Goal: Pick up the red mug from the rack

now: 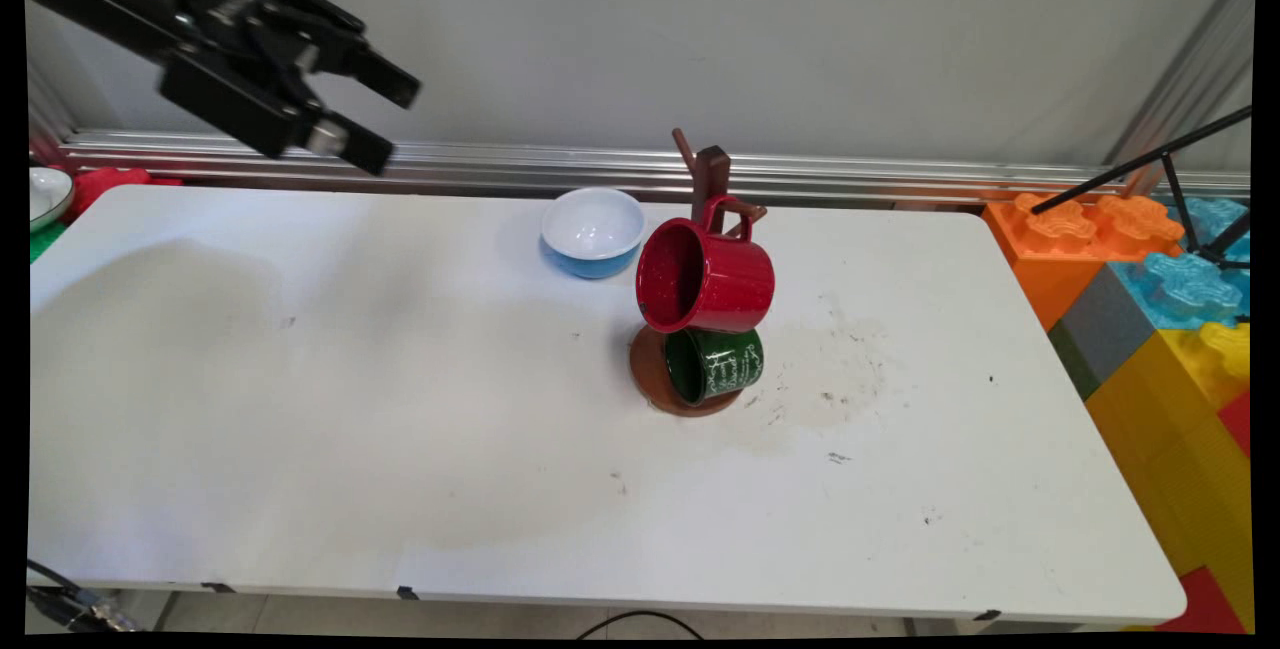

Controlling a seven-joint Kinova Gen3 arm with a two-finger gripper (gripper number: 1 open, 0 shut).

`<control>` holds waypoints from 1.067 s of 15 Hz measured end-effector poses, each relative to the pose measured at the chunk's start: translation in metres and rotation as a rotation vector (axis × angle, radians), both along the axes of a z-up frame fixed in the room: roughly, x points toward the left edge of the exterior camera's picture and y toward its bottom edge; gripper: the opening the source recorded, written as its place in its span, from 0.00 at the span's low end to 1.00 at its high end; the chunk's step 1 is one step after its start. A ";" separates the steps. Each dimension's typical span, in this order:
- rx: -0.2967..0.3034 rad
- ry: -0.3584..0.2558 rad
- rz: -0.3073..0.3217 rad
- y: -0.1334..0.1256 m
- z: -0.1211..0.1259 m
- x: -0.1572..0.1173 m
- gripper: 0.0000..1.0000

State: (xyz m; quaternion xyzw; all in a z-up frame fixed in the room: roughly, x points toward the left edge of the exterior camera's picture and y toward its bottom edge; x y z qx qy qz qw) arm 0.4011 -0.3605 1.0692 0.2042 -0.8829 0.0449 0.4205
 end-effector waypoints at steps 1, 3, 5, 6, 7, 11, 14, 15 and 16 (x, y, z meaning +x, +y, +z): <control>0.007 0.001 0.014 0.000 -0.003 -0.014 1.00; 0.017 0.002 0.040 -0.001 -0.010 -0.040 1.00; 0.027 0.006 0.071 -0.004 -0.022 -0.066 1.00; 0.030 0.008 0.084 -0.005 -0.027 -0.077 1.00; 0.029 0.013 0.097 -0.007 -0.034 -0.088 1.00; 0.031 0.022 0.143 -0.012 -0.063 -0.122 1.00; 0.047 0.018 0.178 -0.014 -0.086 -0.140 1.00; 0.053 0.017 0.189 -0.014 -0.092 -0.144 1.00; 0.061 0.019 0.203 -0.014 -0.099 -0.149 1.00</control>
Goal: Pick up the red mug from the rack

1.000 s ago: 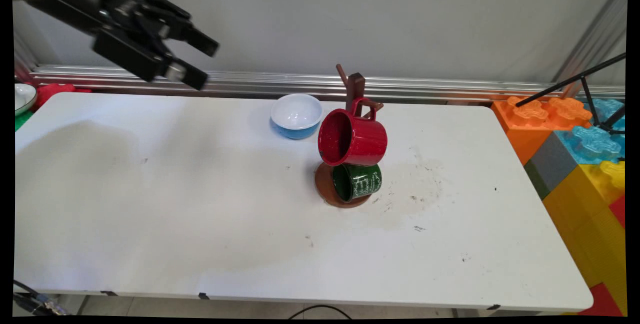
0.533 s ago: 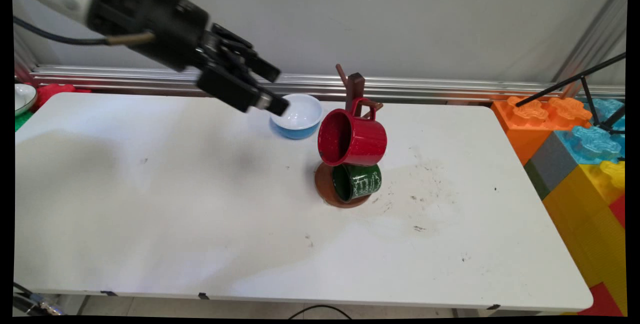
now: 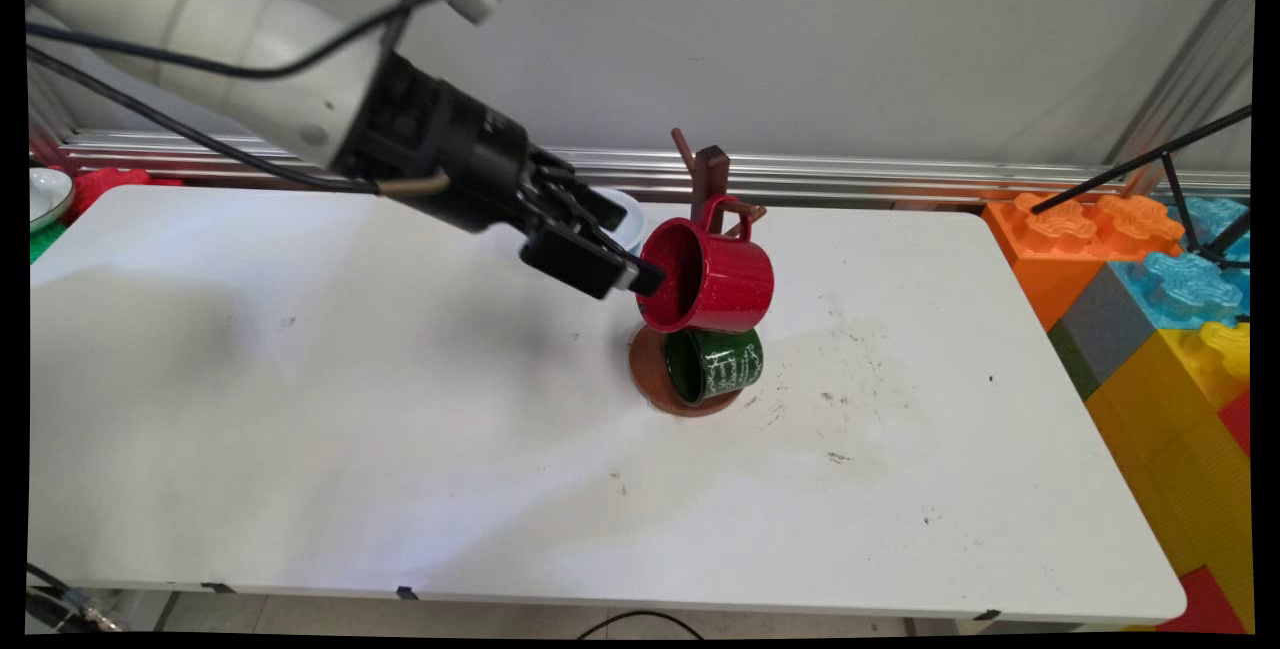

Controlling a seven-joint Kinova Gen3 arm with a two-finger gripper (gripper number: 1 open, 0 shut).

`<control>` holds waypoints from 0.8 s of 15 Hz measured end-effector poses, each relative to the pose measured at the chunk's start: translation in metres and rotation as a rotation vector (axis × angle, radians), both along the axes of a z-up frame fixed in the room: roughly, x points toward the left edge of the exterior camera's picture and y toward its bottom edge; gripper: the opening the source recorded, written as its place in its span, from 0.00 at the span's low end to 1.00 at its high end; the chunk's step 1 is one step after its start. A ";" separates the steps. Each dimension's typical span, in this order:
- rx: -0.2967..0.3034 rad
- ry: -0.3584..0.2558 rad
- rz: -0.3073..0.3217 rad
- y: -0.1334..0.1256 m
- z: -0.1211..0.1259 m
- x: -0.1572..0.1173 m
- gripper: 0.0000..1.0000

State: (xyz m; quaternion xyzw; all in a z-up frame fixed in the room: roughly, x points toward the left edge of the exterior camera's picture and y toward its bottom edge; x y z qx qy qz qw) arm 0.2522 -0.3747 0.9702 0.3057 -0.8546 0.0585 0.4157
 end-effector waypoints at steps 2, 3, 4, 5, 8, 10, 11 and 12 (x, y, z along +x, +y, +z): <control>0.012 0.011 0.022 -0.001 -0.008 -0.008 1.00; 0.023 0.021 0.036 -0.002 -0.014 -0.014 1.00; 0.033 0.031 0.049 -0.003 -0.019 -0.019 1.00; 0.041 0.037 0.060 -0.004 -0.023 -0.024 1.00; 0.064 0.058 0.088 -0.007 -0.038 -0.038 1.00; 0.076 0.070 0.102 -0.010 -0.048 -0.048 1.00; 0.079 0.074 0.107 -0.011 -0.052 -0.051 1.00; 0.081 0.078 0.111 -0.013 -0.054 -0.054 1.00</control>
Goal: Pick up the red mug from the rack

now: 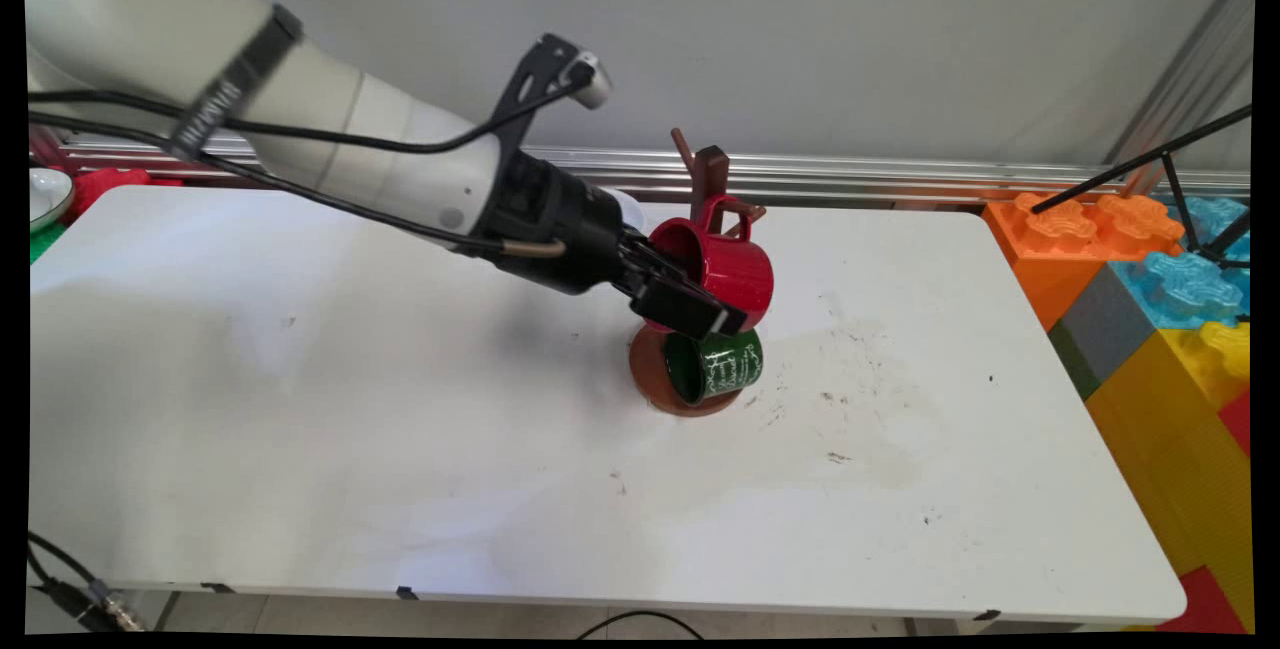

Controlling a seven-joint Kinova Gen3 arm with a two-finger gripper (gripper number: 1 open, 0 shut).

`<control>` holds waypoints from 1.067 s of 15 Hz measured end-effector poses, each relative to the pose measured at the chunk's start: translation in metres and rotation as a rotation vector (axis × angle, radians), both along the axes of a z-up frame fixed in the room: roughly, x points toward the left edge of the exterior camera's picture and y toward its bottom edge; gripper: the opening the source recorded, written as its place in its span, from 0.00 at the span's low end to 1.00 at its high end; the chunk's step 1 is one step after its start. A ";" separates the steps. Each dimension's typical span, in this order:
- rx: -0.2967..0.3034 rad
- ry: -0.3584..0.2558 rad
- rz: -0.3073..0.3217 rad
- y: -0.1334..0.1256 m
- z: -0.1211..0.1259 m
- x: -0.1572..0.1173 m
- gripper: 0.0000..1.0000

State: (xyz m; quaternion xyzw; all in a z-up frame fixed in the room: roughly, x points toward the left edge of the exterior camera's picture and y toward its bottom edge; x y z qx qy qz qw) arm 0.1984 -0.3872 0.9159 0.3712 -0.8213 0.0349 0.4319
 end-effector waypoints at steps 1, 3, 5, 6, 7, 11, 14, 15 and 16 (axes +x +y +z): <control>0.002 0.004 0.005 -0.002 -0.004 -0.003 1.00; 0.006 0.011 0.013 -0.004 -0.009 -0.009 1.00; 0.007 0.017 0.018 -0.007 -0.015 -0.014 1.00; 0.008 0.021 0.023 -0.009 -0.018 -0.017 1.00; 0.009 0.026 0.027 -0.011 -0.021 -0.020 1.00; 0.009 0.036 0.032 -0.014 -0.028 -0.026 1.00; 0.008 0.041 0.034 -0.016 -0.032 -0.030 1.00; 0.007 0.042 0.035 -0.016 -0.034 -0.030 1.00; 0.006 0.043 0.037 -0.017 -0.035 -0.031 1.00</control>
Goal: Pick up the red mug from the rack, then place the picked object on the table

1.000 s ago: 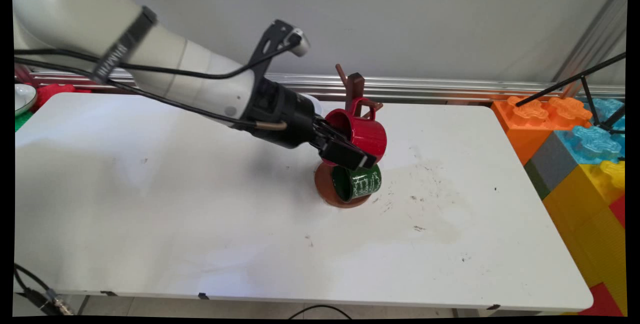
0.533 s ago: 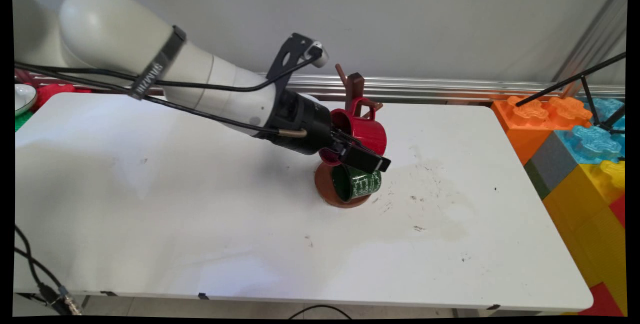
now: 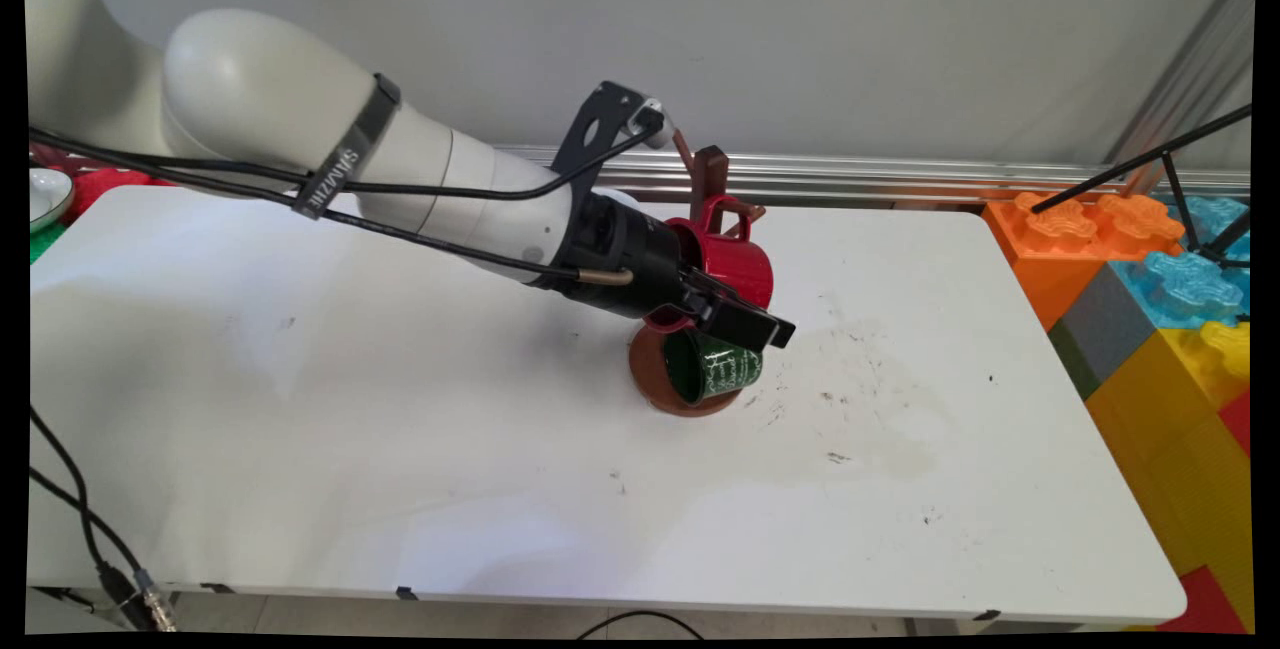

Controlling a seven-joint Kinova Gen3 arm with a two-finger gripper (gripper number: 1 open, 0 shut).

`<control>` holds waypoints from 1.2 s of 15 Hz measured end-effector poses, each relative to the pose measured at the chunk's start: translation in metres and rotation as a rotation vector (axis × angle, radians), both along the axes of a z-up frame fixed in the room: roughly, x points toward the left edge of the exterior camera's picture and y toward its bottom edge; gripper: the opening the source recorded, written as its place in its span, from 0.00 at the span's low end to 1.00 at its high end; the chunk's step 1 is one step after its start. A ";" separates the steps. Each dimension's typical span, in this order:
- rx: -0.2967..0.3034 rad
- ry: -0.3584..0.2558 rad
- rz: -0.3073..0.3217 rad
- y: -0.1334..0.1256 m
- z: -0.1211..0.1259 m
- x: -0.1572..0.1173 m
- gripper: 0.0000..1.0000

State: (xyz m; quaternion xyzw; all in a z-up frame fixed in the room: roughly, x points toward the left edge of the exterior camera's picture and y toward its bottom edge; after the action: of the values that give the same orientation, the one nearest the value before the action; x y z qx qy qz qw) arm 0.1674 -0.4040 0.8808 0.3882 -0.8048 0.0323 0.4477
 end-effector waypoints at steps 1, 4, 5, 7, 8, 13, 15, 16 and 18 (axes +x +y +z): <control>-0.001 0.001 0.003 0.000 -0.001 0.000 0.00; -0.003 0.010 0.008 -0.001 -0.002 -0.002 0.00; -0.004 0.012 0.008 -0.001 -0.002 -0.002 0.00; -0.006 0.017 0.008 -0.001 -0.001 -0.002 0.00; -0.007 0.021 0.007 -0.001 0.000 -0.002 0.00; -0.011 0.043 -0.003 0.005 0.010 -0.003 0.00; -0.011 0.059 -0.015 0.011 0.018 -0.004 0.00; -0.011 0.067 -0.021 0.014 0.022 -0.004 0.00; -0.009 0.082 -0.040 0.023 0.034 -0.004 0.00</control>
State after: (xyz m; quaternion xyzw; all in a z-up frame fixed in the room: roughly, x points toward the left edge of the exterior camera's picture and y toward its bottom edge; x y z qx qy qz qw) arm 0.1635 -0.3806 0.9145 0.3711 -0.7931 0.0111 0.4828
